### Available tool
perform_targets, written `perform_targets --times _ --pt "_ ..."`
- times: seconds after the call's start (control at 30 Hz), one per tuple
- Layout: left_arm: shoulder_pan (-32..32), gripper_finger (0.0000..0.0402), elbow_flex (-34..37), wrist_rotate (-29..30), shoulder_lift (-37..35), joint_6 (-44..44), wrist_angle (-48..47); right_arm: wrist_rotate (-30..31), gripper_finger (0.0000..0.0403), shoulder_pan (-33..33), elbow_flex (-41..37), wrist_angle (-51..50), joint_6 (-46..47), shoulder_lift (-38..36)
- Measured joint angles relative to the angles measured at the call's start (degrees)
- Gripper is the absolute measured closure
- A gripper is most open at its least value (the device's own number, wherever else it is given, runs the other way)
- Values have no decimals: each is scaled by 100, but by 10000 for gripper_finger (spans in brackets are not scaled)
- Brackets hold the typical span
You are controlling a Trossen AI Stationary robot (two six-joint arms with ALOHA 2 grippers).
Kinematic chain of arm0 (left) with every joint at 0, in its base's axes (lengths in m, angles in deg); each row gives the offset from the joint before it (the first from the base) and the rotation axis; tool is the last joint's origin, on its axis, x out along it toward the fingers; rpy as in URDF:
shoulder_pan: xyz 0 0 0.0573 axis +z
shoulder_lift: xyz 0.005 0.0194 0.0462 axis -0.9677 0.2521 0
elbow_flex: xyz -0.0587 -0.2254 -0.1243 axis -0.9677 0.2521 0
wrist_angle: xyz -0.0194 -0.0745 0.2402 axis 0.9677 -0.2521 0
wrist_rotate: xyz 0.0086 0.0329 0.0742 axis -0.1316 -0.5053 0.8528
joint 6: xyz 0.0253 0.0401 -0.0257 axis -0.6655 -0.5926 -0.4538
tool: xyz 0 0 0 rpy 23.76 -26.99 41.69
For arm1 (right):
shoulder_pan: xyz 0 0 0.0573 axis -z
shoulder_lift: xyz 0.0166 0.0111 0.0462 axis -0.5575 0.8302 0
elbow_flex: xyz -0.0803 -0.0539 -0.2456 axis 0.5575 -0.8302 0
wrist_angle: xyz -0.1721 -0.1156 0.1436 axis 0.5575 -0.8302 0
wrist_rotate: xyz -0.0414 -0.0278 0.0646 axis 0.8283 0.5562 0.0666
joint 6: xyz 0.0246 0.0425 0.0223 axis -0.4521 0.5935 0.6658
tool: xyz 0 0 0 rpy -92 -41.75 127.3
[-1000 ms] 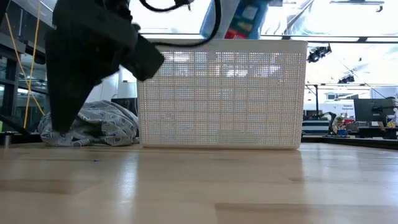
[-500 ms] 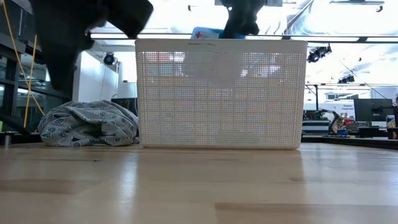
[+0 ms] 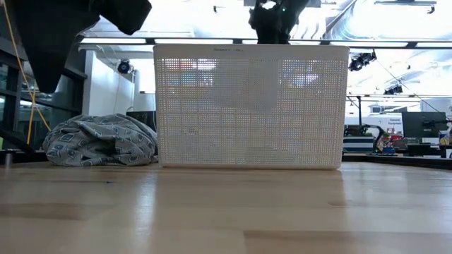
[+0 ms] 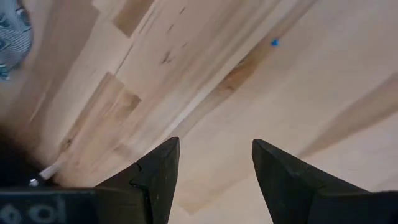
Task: Pick & place medical supplies in basket/bin
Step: Put the blue first aid kit in the white bin
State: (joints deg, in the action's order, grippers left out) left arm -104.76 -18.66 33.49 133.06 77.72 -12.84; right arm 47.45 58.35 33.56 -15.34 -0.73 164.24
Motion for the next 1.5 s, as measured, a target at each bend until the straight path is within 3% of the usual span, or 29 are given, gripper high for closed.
perform_targets --times 0.9,1.5 --pt "2 163 0 117 7 0 29 -172 253 2 0 18 -480 897" --pt "11 163 0 115 9 -354 36 -323 253 201 4 104 -392 938"
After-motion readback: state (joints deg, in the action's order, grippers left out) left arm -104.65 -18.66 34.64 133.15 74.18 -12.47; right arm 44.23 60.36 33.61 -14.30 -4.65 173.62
